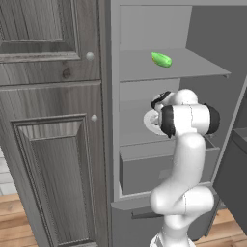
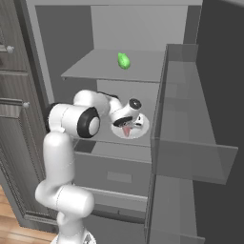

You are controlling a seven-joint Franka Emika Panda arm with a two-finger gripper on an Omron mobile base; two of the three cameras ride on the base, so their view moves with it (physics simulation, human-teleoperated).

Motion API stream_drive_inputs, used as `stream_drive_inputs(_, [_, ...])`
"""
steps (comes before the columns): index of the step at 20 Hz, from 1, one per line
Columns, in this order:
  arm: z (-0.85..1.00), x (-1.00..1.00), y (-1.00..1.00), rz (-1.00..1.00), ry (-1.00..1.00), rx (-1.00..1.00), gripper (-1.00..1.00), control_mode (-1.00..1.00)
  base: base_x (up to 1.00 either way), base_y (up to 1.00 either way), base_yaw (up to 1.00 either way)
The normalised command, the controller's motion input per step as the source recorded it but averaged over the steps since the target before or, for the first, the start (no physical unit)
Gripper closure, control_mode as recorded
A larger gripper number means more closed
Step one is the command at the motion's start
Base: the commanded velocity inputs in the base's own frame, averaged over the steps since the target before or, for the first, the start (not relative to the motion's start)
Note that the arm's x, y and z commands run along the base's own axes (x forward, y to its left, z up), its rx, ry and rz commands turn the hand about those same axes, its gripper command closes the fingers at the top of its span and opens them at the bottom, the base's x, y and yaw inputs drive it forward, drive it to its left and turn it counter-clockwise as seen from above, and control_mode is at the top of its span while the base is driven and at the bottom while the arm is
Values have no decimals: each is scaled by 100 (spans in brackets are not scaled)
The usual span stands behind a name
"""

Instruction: Transport the steak from the fridge to the microwave and turn on the microwave.

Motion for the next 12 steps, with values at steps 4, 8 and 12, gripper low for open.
stream_drive_inputs(4, [23, -35, 3, 0, -18, 10, 100, -100, 0, 0, 0])
stream_drive_inputs(8, [47, -20, 14, 2, -3, 2, 100, -100, 0, 0, 0])
stream_drive_inputs(12, [63, -14, 12, 2, 1, 0, 100, -100, 0, 0, 0])
